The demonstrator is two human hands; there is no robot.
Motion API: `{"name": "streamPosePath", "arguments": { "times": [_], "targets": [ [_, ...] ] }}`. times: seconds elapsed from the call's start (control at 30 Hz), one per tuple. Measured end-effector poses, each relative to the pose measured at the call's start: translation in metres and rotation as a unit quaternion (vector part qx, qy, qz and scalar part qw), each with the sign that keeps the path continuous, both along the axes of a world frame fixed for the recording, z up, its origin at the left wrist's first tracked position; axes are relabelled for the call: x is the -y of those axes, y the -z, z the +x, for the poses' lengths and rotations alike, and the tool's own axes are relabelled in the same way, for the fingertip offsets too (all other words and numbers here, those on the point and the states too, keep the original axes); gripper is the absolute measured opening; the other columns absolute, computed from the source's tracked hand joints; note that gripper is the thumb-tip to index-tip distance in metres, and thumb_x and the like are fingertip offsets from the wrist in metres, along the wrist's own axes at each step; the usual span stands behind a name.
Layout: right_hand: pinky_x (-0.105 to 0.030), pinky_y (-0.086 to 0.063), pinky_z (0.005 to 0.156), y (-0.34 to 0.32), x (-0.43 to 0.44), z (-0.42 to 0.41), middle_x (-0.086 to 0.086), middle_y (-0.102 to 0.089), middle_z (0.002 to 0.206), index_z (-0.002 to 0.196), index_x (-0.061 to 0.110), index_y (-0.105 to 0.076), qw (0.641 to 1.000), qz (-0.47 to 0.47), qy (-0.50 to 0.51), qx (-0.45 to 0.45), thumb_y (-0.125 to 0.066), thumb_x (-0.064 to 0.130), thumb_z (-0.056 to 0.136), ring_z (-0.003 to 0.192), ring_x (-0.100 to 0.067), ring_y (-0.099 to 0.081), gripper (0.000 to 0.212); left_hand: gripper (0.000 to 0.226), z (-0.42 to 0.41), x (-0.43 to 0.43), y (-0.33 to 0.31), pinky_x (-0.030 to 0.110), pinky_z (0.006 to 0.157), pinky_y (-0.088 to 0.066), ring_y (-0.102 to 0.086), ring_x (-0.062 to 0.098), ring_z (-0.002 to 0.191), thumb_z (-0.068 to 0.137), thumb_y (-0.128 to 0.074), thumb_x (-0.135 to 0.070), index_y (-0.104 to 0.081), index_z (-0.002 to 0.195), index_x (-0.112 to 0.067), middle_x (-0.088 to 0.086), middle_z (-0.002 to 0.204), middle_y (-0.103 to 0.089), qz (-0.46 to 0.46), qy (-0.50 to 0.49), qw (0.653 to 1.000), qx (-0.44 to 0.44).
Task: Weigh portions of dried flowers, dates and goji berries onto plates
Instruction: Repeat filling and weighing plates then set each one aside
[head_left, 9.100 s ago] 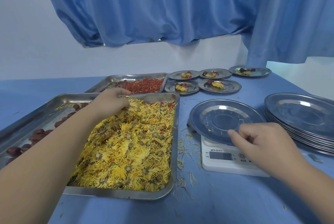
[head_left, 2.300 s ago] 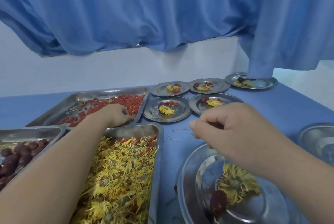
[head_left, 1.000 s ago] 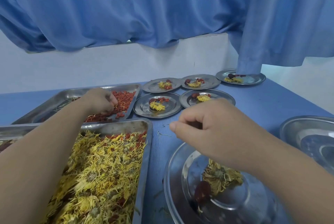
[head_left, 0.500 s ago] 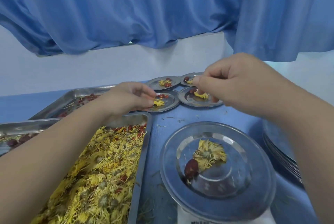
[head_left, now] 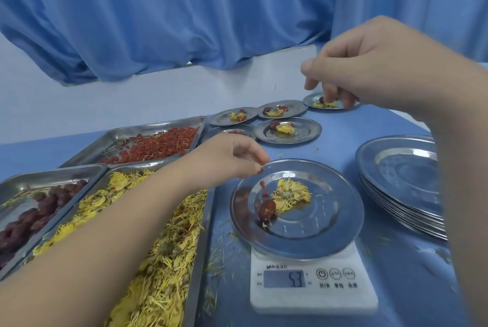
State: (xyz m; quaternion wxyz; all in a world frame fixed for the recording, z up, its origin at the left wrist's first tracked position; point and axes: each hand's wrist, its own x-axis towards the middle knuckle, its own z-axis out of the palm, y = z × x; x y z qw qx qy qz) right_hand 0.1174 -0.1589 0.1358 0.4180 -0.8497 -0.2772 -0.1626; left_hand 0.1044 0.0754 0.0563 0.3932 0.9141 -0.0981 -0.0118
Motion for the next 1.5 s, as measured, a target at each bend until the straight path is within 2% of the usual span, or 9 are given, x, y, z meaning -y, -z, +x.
{"name": "streamPosePath", "arguments": {
  "times": [0.2,0.3,0.4,0.57,0.9,1.0,1.13,1.33,1.5],
  "targets": [
    [-0.028,-0.046,0.054,-0.005,0.003,-0.028,0.006,-0.067,0.060,0.074,0.028,-0.074,0.999,-0.026,-0.023,0.013,-0.060,0.047,0.082,0.049,-0.005,-0.058,0.025,0.012,-0.013,0.009,0.010,0.028,0.087,-0.057,-0.070,0.009,0.092,0.092,-0.063,-0.017,-0.073,0.093,-0.022,-0.006,0.091,-0.076,-0.056,-0.044,0.997,0.005],
    [-0.030,-0.050,0.057,0.001,0.004,-0.042,0.004,-0.067,0.061,0.072,0.024,-0.072,0.999,-0.036,-0.019,0.032,-0.060,0.046,0.083,0.050,-0.010,-0.058,0.027,0.012,-0.012,0.013,0.016,0.023,0.080,-0.054,-0.068,0.006,0.087,0.088,-0.067,-0.015,-0.071,0.091,-0.026,-0.009,0.089,-0.073,0.001,-0.068,0.997,0.042],
    [-0.021,-0.041,0.049,0.016,0.007,-0.051,-0.004,-0.063,0.061,0.067,0.016,-0.069,0.995,-0.070,-0.001,0.067,-0.061,0.041,0.085,0.048,-0.015,-0.050,0.032,0.015,-0.012,0.012,0.020,0.019,0.076,-0.051,-0.066,0.003,0.086,0.087,-0.067,-0.015,-0.070,0.092,-0.029,-0.012,0.095,-0.070,0.011,-0.093,0.994,0.061],
    [-0.019,-0.035,0.051,0.067,0.027,-0.060,0.003,-0.050,0.053,0.063,0.011,-0.060,0.992,-0.114,0.008,0.050,-0.059,0.037,0.085,0.047,-0.007,-0.041,0.035,0.013,-0.018,0.010,0.021,0.036,0.086,-0.058,-0.072,0.012,0.087,0.090,-0.063,-0.016,-0.070,0.092,-0.026,-0.007,0.100,-0.071,-0.102,-0.130,0.986,0.026],
    [-0.025,-0.024,0.046,0.134,0.038,-0.057,0.004,-0.030,0.045,0.054,0.014,-0.037,0.996,-0.079,0.045,0.000,-0.053,0.044,0.088,0.044,-0.010,-0.028,0.048,0.021,-0.045,0.022,0.014,0.030,0.069,-0.055,-0.071,0.011,0.071,0.093,-0.057,-0.033,-0.073,0.091,-0.021,-0.006,0.090,-0.076,-0.299,-0.234,0.924,0.041],
    [-0.021,-0.024,0.044,0.137,0.038,-0.057,0.001,-0.034,0.044,0.053,0.012,-0.039,0.995,-0.075,0.069,-0.005,-0.055,0.043,0.088,0.043,-0.009,-0.031,0.049,0.030,-0.052,0.025,0.018,0.030,0.069,-0.054,-0.071,0.012,0.071,0.097,-0.051,-0.039,-0.073,0.087,-0.022,-0.008,0.085,-0.076,-0.305,-0.234,0.922,0.037],
    [-0.018,-0.032,0.044,0.137,0.041,-0.054,-0.009,-0.054,0.056,0.057,0.008,-0.056,0.993,-0.071,0.094,-0.027,-0.055,0.040,0.088,0.042,-0.008,-0.038,0.046,0.036,-0.059,0.023,0.025,0.031,0.068,-0.053,-0.074,0.018,0.081,0.101,-0.044,-0.042,-0.070,0.098,-0.018,-0.003,0.096,-0.074,-0.318,-0.208,0.924,-0.025],
    [-0.019,-0.033,0.044,0.139,0.040,-0.054,-0.012,-0.055,0.059,0.059,0.007,-0.056,0.990,-0.086,0.107,-0.031,-0.054,0.043,0.087,0.042,-0.008,-0.037,0.046,0.015,-0.062,0.024,0.029,0.026,0.068,-0.058,-0.074,0.015,0.076,0.098,-0.051,-0.020,-0.065,0.103,-0.023,-0.001,0.105,-0.071,-0.290,-0.212,0.933,0.032],
    [-0.024,-0.029,0.045,0.140,0.040,-0.055,-0.009,-0.046,0.051,0.055,0.009,-0.045,0.990,-0.086,0.107,-0.033,-0.054,0.042,0.087,0.042,-0.008,-0.034,0.047,0.027,-0.065,0.026,0.033,0.028,0.069,-0.060,-0.071,0.006,0.066,0.095,-0.051,-0.003,-0.062,0.099,-0.028,-0.003,0.105,-0.065,-0.235,-0.197,0.948,0.082]
  ]
}}
